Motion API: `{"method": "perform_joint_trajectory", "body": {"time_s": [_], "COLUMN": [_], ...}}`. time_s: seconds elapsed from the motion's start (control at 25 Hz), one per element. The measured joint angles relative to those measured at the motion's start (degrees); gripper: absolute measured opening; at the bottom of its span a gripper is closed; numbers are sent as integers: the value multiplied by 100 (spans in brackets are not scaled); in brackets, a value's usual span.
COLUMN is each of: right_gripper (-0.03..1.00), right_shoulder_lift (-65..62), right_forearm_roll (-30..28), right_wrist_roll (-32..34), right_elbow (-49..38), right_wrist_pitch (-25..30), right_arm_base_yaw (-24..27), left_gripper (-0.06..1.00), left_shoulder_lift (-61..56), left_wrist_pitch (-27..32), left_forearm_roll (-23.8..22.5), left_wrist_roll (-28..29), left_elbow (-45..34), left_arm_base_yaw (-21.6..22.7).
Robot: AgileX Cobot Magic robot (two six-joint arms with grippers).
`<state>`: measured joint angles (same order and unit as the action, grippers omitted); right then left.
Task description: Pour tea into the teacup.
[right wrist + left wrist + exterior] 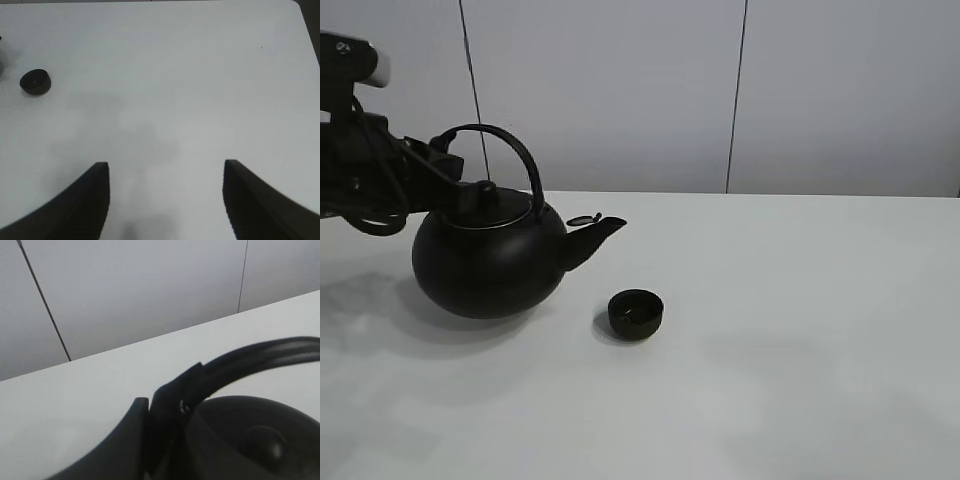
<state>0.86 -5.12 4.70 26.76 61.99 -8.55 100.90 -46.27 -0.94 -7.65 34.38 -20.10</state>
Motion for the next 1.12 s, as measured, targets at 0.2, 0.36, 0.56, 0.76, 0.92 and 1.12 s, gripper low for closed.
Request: {"method": "perform_joint_trajectory", "body": {"time_s": [0.2,0.36,0.56,0.76,0.92,1.12], "right_gripper": [45,45,45,45,45,45], "right_shoulder_lift": [0,0,0,0,0,0], "right_forearm_roll": [0,0,0,0,0,0], "right_wrist_roll": [0,0,0,0,0,0], "right_elbow": [0,0,0,0,0,0], "right_wrist_pitch": [0,-5,-5,-5,-11,-5], "right_arm_base_yaw": [0,0,0,0,0,0], "left_gripper": [11,11,11,11,11,11], "left_shoulder_lift": [172,259,289,295,295,295], "left_wrist_pitch": [-25,-26,-13,5,5,5], "left_forearm_roll": [-69,-194,-204,-204,-204,-204], "left_wrist_roll": [0,5,-38,-301,-444,-632], "left_elbow": [129,153,156,156,156,156], "left_arm_base_yaw": [-82,-91,-89,-89,-89,-89]}}
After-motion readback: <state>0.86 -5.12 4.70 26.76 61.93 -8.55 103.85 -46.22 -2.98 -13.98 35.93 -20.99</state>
